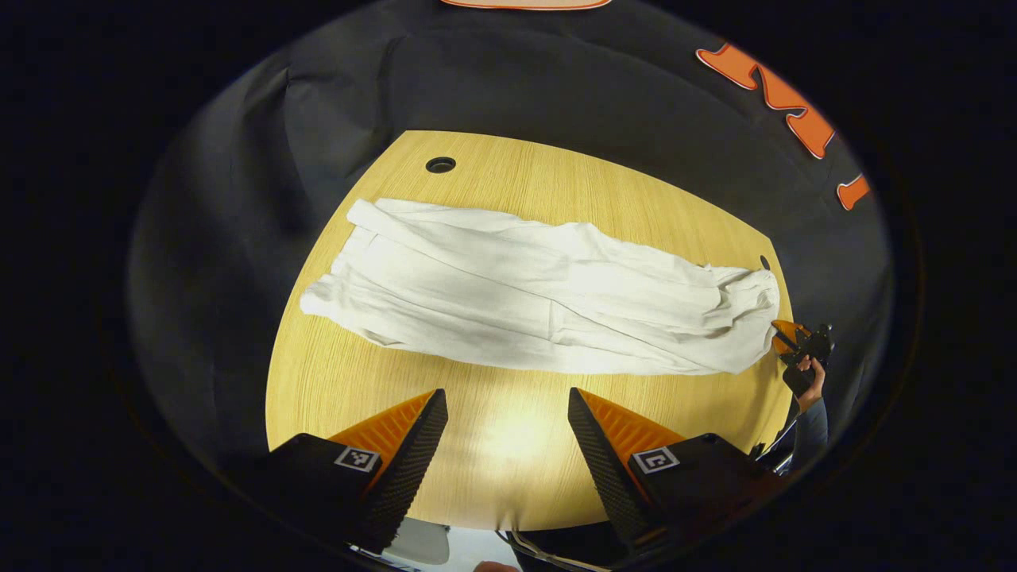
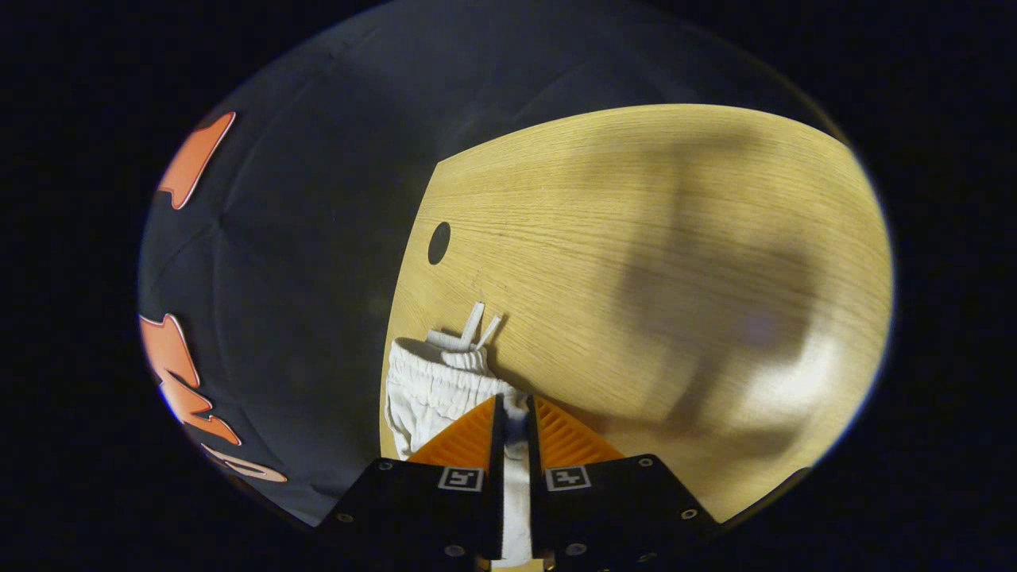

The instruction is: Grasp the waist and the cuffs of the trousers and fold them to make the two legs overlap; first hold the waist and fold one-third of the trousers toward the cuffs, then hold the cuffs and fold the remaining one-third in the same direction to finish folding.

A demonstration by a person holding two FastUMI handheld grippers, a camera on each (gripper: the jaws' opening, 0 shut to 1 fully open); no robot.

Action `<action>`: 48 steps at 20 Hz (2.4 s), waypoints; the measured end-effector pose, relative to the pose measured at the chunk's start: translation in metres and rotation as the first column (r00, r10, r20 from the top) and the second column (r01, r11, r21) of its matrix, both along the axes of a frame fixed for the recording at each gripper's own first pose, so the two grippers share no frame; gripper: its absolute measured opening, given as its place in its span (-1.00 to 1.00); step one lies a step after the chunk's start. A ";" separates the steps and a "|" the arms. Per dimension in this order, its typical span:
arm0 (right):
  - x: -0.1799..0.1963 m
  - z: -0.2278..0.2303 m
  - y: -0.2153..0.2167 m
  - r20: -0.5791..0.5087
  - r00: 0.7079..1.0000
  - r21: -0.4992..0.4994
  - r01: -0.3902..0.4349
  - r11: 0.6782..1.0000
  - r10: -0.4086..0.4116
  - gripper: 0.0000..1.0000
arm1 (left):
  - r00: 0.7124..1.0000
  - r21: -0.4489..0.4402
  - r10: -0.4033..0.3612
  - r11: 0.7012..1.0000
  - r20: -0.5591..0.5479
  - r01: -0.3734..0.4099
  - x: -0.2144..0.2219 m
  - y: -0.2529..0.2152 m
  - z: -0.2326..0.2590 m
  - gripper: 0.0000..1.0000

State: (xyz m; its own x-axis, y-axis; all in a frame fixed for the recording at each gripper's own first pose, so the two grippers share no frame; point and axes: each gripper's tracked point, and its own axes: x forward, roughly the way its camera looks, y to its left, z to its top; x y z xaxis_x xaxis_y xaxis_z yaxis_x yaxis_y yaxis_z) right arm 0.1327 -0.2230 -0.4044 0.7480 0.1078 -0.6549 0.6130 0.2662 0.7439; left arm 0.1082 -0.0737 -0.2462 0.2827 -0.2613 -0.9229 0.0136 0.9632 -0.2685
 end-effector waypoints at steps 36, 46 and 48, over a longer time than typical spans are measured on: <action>-0.010 0.205 0.285 0.335 0.874 -0.250 -0.277 0.928 0.351 -0.84 | 0.993 -0.180 0.109 0.979 0.046 -0.099 0.015 0.136 -0.062 0.99; -0.023 0.158 0.389 0.192 0.785 -0.229 -0.548 0.805 0.589 -0.32 | 0.978 -0.268 0.202 0.941 -0.048 -0.208 0.010 0.141 -0.086 0.99; -0.024 0.159 0.389 0.184 0.781 -0.244 -0.552 0.797 0.597 -0.29 | 0.967 -0.303 0.244 0.918 -0.077 -0.256 0.008 0.140 -0.087 0.99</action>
